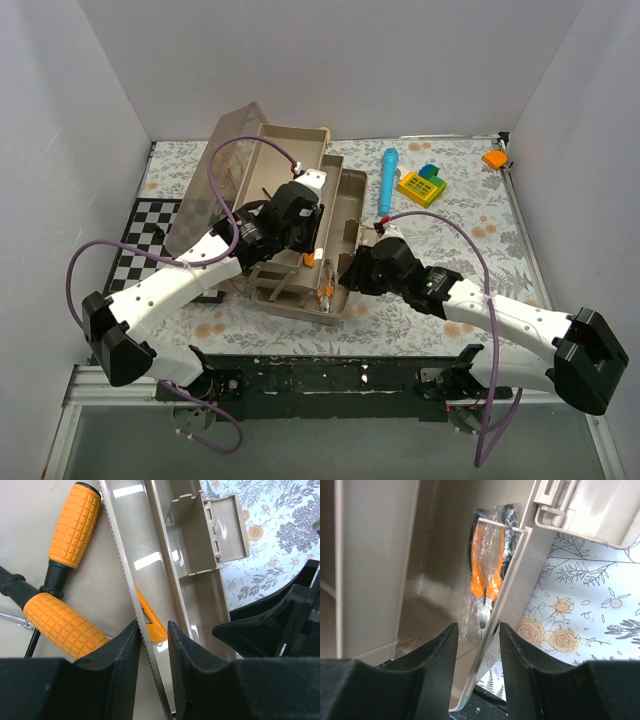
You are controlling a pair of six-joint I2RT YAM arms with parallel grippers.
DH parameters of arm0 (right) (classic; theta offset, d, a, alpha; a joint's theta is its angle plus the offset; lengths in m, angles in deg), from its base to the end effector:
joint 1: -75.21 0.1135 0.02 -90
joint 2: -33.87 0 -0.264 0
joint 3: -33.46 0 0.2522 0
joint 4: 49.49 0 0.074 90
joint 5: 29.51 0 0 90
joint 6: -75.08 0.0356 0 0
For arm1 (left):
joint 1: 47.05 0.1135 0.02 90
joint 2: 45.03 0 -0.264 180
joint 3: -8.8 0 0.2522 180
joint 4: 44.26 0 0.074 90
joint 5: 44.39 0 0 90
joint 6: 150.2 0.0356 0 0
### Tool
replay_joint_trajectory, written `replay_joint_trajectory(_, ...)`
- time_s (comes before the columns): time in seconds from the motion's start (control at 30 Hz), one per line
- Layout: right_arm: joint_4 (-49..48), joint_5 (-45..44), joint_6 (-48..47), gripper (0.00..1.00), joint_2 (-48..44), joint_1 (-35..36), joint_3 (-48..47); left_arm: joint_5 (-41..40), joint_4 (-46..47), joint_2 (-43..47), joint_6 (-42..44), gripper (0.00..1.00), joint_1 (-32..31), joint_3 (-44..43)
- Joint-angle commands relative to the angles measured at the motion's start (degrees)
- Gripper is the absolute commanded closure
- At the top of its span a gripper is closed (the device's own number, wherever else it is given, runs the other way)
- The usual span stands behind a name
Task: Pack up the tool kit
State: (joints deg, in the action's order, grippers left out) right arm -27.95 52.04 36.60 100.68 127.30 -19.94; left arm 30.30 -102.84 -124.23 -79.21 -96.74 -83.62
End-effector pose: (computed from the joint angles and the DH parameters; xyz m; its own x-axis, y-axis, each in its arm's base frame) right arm 0.1583 0.1947 0.2351 -0.7720 0.2689 -0.5759 -0.1640 0.7911 0.5893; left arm 0.1962 -0.2167 0.3534 -0.6357 0.2637 -0.7255 0.4320 0.9004 -0.0512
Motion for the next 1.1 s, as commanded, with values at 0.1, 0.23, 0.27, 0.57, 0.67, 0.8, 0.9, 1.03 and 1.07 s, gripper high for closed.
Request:
replay_joint_trajectory(0.1,2.7,-8.0,1.3,0.5,-8.8,0.1,1.2,-2.0,1.6,-3.3,-4.5,0.67,-3.4,-1.9)
replay_joint_trajectory(0.23,4.3,-13.2,2.6,0.45,-16.5,0.1,4.1,-3.1,1.3,-4.6,-5.3,0.62,-4.9,-3.0)
replay_joint_trajectory(0.27,4.7,-14.2,2.8,0.45,-18.7,0.1,4.7,-3.3,1.3,-5.0,-5.3,0.62,-5.3,-3.3)
replay_joint_trajectory(0.57,16.0,-23.7,1.6,0.4,-34.8,0.1,5.1,-6.3,1.8,-10.4,-4.9,0.33,-12.4,-10.3)
replay_joint_trajectory(0.67,20.0,-26.1,0.9,0.4,-39.3,0.1,3.8,-4.9,3.8,-13.4,-2.8,0.28,-15.6,-15.6)
replay_joint_trajectory(0.8,26.7,-29.3,0.4,0.4,-44.7,0.1,0.6,1.4,8.8,-16.9,2.5,0.21,-20.7,-22.3)
replay_joint_trajectory(0.9,32.0,-33.1,-0.5,0.4,-48.3,0.1,-2.4,7.9,11.9,-18.9,7.6,0.18,-24.0,-27.9)
replay_joint_trajectory(1.03,36.5,-39.0,-3.9,0.39,-51.3,0.1,-5.6,10.7,13.6,-18.5,10.1,0.13,-24.8,-31.0)
replay_joint_trajectory(1.07,37.3,-39.9,-4.9,0.38,-51.3,0.1,-6.2,10.3,13.7,-18.3,10.6,0.11,-24.8,-30.9)
